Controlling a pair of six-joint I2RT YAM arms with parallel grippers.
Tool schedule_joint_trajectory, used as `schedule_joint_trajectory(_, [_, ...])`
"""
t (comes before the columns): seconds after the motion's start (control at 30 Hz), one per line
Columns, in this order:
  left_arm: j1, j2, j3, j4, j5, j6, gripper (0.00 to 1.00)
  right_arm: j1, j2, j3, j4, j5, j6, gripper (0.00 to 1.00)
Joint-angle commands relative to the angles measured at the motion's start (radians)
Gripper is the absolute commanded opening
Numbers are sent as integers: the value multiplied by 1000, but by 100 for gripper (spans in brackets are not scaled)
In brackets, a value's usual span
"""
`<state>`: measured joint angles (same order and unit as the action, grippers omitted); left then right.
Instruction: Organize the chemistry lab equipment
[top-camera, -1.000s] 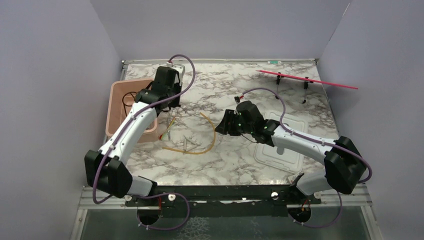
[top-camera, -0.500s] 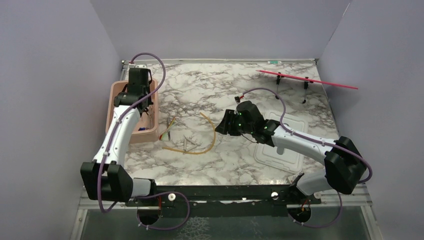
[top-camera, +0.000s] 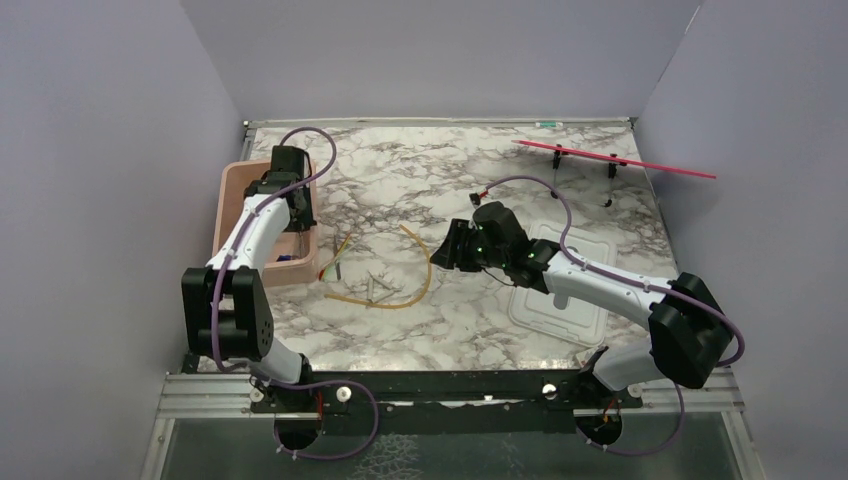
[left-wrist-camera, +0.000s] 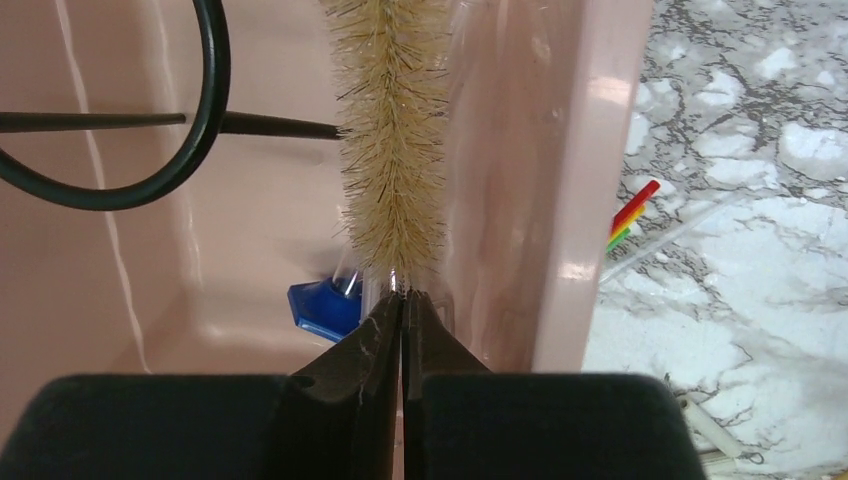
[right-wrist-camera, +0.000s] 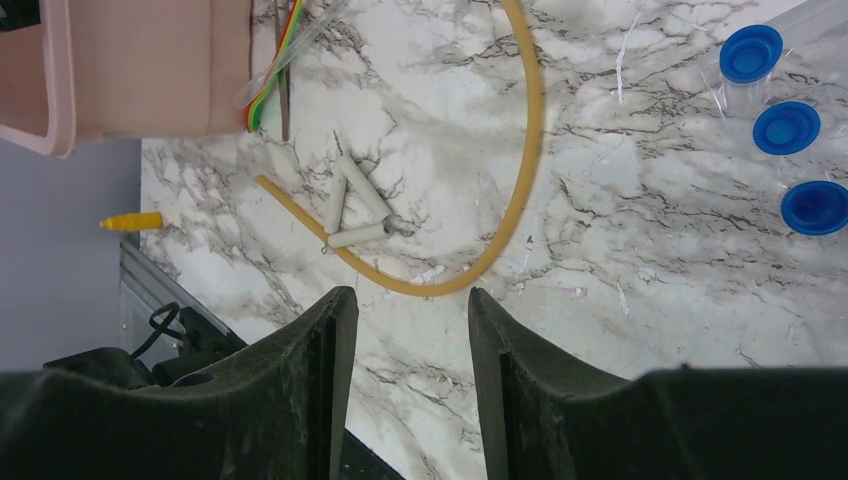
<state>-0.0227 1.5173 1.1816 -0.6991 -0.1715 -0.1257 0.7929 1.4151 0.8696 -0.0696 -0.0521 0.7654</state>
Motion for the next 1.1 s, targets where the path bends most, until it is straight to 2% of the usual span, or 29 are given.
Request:
schedule_joint_trajectory(0.0, [9, 33, 4, 2, 65, -11, 11, 5, -7, -7, -4, 22, 11, 49])
schedule_joint_trajectory(0.27, [9, -57, 35, -11, 85, 9, 29, 5, -3, -7, 1, 26, 11, 48])
schedule_joint_trajectory(0.43, [7, -141, 48, -14, 108, 11, 32, 5, 37, 23, 12, -8, -27, 49])
schedule_joint_trajectory(0.7, [7, -303, 72, 9, 184, -36, 37, 24, 211, 169, 31, -83, -26, 50])
schedule_joint_trajectory(0.83, [7, -411, 17, 87, 313, -74, 43, 69, 339, 288, 36, -67, 46, 51])
schedule_joint_trajectory(1.07, [7, -583, -90, 197, 392, -159, 58, 116, 593, 574, -79, 31, 333, 51])
